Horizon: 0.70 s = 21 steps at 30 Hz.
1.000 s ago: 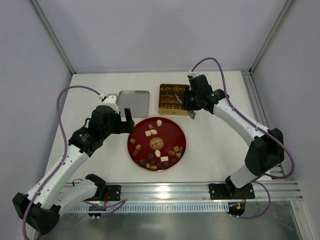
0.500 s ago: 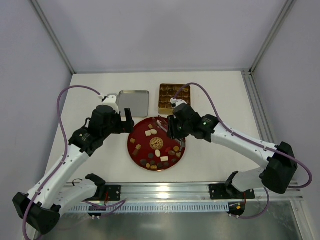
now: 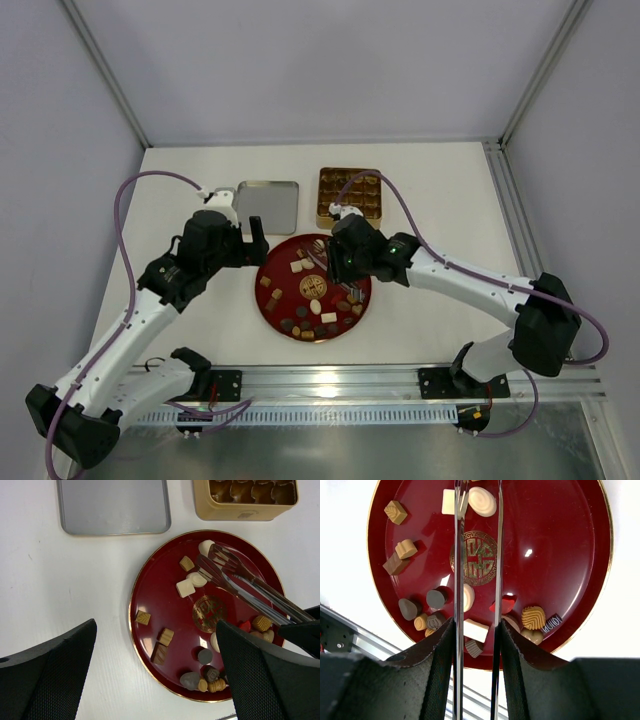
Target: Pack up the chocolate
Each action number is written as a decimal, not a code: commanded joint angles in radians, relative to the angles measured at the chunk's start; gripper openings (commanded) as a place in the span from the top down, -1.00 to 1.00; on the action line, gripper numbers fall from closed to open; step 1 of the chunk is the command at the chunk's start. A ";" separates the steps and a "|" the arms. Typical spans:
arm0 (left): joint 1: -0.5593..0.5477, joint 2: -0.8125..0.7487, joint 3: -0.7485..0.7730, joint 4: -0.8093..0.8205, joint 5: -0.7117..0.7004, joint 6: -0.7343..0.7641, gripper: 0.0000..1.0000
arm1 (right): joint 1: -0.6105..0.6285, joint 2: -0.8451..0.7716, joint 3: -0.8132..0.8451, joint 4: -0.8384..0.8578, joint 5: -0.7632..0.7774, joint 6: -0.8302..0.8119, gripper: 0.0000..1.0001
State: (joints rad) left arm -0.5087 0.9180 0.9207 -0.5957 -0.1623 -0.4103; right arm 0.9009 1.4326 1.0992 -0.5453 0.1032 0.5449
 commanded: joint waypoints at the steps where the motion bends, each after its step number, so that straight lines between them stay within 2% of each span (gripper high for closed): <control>1: -0.002 0.001 0.009 0.027 0.004 0.004 -0.99 | 0.004 0.012 0.021 0.053 0.016 0.007 0.17; 21: -0.002 0.002 0.007 0.027 0.004 0.004 -1.00 | 0.009 0.081 0.094 0.050 0.018 -0.019 0.17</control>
State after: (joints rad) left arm -0.5087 0.9211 0.9207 -0.5957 -0.1623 -0.4107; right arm 0.9016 1.5166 1.1439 -0.5297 0.1028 0.5297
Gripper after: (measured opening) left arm 0.996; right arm 0.419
